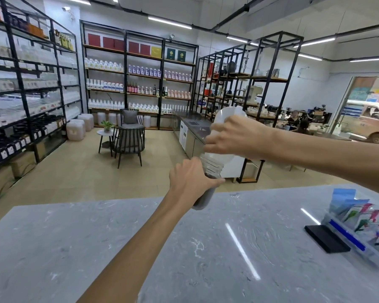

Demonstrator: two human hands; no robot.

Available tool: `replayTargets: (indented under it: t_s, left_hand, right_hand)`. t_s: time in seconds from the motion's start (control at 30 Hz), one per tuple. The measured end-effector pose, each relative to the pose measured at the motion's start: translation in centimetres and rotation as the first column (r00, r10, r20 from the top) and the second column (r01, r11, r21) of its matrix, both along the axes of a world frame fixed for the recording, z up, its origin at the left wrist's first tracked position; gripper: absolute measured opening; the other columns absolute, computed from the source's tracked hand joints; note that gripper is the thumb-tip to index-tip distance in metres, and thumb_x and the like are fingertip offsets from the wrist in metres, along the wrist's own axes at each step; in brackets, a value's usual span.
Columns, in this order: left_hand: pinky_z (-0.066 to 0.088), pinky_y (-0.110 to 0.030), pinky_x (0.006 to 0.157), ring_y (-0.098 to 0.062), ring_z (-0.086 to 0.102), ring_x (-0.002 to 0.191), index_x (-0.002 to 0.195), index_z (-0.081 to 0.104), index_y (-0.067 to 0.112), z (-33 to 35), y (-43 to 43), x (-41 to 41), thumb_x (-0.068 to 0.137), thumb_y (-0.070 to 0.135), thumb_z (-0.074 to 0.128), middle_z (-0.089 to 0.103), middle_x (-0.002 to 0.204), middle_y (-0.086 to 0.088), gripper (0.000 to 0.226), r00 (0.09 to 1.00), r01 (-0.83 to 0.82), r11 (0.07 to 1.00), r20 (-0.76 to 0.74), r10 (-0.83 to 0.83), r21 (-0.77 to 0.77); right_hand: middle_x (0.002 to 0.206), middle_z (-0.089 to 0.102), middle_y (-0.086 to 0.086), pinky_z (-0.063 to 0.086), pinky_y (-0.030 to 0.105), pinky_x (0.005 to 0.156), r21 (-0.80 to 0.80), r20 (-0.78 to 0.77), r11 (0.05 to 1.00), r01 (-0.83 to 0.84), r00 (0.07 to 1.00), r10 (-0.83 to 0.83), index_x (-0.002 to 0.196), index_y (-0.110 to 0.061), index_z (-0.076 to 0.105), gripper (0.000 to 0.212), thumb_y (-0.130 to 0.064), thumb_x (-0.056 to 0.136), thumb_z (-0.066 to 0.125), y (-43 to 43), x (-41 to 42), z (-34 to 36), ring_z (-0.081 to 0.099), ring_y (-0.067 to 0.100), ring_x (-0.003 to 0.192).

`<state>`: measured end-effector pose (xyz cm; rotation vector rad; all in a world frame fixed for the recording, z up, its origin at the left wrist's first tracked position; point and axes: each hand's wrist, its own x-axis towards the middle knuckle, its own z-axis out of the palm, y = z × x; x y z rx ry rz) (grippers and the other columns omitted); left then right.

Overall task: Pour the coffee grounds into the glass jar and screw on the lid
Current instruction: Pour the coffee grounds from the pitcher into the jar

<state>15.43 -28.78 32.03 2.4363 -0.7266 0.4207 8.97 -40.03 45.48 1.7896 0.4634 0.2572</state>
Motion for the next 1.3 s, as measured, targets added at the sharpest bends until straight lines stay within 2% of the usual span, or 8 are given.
replayTargets:
  t_s: [0.3,0.4,0.5,0.67,0.8,1.03,1.13,1.3]
  left_hand:
    - [0.044,-0.031,0.063,-0.019,0.063,0.085,0.1,0.058,0.023,-1.3,1.3,-0.6,0.064,0.08,0.067,0.065,0.089,0.006,0.068,0.994,0.102,0.993,-0.025,-0.104,-0.056]
    - [0.055,-0.034,0.075,-0.009,0.064,0.091,0.11,0.061,0.034,-2.5,3.6,-1.3,0.059,0.078,0.073,0.07,0.098,0.015,0.069,0.954,0.239,0.948,-0.129,-0.269,-0.211]
    - [0.056,-0.035,0.086,-0.001,0.064,0.098,0.126,0.058,0.039,-3.6,5.6,-2.3,0.054,0.077,0.076,0.07,0.108,0.02,0.084,0.909,0.34,0.897,-0.146,-0.39,-0.282]
    - [0.049,-0.036,0.1,-0.009,0.055,0.119,0.156,0.015,0.037,-4.2,6.8,-3.1,0.044,0.081,0.075,0.06,0.133,0.014,0.134,0.893,0.315,0.917,-0.252,-0.374,-0.246]
    - [0.055,-0.036,0.09,-0.008,0.061,0.106,0.147,0.022,0.045,-4.5,6.8,-3.2,0.047,0.078,0.077,0.066,0.12,0.017,0.119,0.908,0.278,0.928,-0.247,-0.338,-0.249]
    - [0.053,-0.043,0.09,-0.017,0.06,0.112,0.151,0.026,0.036,-5.3,7.3,-2.4,0.048,0.079,0.073,0.063,0.126,0.009,0.121,0.912,0.231,0.955,-0.301,-0.28,-0.188]
    - [0.05,-0.045,0.097,-0.019,0.055,0.121,0.156,0.018,0.033,-5.8,7.3,-2.3,0.051,0.079,0.075,0.06,0.134,0.008,0.128,0.914,0.21,0.964,-0.317,-0.252,-0.162]
    - [0.048,-0.043,0.099,-0.019,0.052,0.126,0.158,0.011,0.032,-6.1,6.9,-2.5,0.049,0.082,0.073,0.056,0.141,0.008,0.135,0.911,0.212,0.97,-0.335,-0.24,-0.118]
  right_hand:
    - [0.132,0.059,-0.005,0.054,0.03,0.066,0.308,0.007,0.951,-0.026,1.0,0.025,0.139,-0.029,0.04,0.079,-0.043,0.074,0.082,-1.6,-1.7,-1.3,0.061,0.019,0.114]
    - [0.139,0.053,-0.013,0.036,0.019,0.052,0.614,0.047,0.789,0.039,0.995,-0.086,0.146,-0.042,0.029,0.1,-0.067,0.063,0.078,-4.1,-2.8,-0.2,0.062,0.011,0.097]
    - [0.149,0.044,-0.014,0.039,0.027,0.064,0.808,0.025,0.587,0.052,0.992,-0.122,0.147,-0.051,0.02,0.103,-0.077,0.061,0.069,-6.0,-3.2,-1.1,0.063,0.019,0.107]
    - [0.15,0.04,-0.015,0.038,0.025,0.054,0.762,-0.041,0.64,0.1,0.994,-0.106,0.149,-0.048,0.018,0.101,-0.076,0.067,0.069,-3.2,-1.9,-3.9,0.064,0.019,0.104]
    - [0.146,0.045,-0.015,0.019,0.02,0.048,0.698,0.008,0.716,0.031,0.999,-0.051,0.15,-0.042,0.023,0.099,-0.072,0.069,0.072,-0.6,-1.8,-5.4,0.064,0.017,0.107]
    - [0.146,0.044,-0.02,0.039,0.023,0.054,0.698,-0.136,0.716,0.032,0.987,0.088,0.148,-0.047,0.023,0.091,-0.066,0.073,0.071,0.3,-3.4,-4.9,0.06,0.012,0.116]
    - [0.145,0.044,-0.019,0.027,0.021,0.05,0.79,-0.144,0.609,0.072,0.987,0.07,0.147,-0.05,0.023,0.095,-0.068,0.069,0.073,-1.2,-3.9,-5.1,0.06,0.013,0.107]
    - [0.142,0.051,-0.014,0.017,0.015,0.047,0.712,-0.012,0.701,0.027,1.0,-0.026,0.148,-0.04,0.031,0.097,-0.063,0.067,0.079,-1.8,-3.6,-7.2,0.063,0.015,0.112]
